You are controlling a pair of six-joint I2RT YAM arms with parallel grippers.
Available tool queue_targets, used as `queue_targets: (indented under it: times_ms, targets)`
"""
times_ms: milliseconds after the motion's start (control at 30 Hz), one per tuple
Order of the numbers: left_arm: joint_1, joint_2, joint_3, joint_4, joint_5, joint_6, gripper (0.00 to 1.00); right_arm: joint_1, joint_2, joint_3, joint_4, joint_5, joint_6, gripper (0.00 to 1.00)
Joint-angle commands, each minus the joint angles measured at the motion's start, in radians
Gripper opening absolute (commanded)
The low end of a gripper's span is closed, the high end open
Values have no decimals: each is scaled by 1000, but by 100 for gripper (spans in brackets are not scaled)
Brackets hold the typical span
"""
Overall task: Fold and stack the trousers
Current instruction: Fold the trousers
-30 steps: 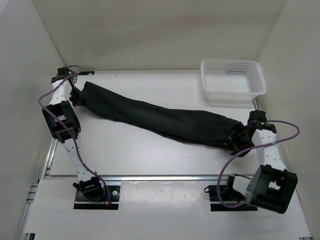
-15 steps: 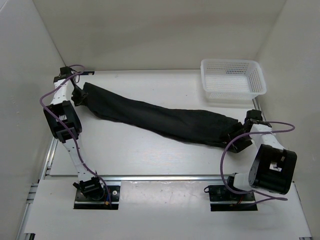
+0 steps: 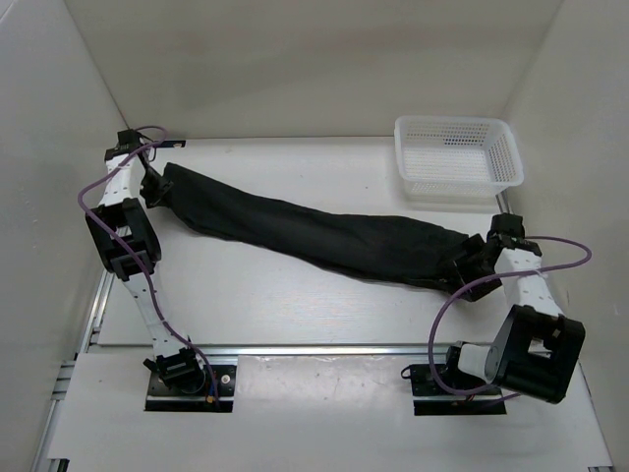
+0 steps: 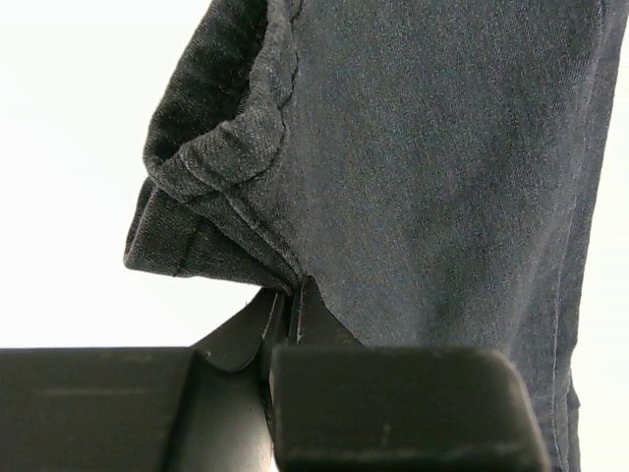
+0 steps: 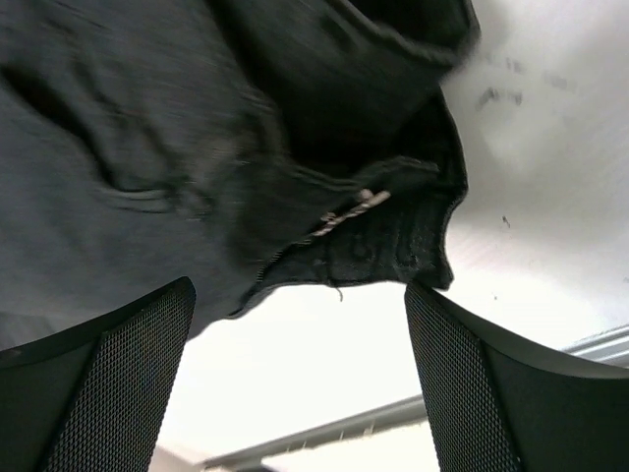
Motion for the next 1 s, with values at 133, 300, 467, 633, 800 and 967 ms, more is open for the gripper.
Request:
queue_targets:
  times_ms: [133,300,467,633,800,967]
  targets:
    - [-4,-89,43,-16,-11,10,10,-3,64,-23,47,-21,50,92]
    - [-4,-80,43,-16,-11,19,10,-3,141,-3,110,63,62,88]
    - [-4,-71,62,-25,-11,19,10,-3,196,8,178,157,73,77]
    - [-4,-61,63,-25,-11,19,10,-3,261,37,216,186,73,40]
    - [-4,-52,127,-45,-1,19,10,-3,204,162,127,246,58,0]
    - [-4,20,446,-134,68,19,10,-46,167,408,37,255,6,0]
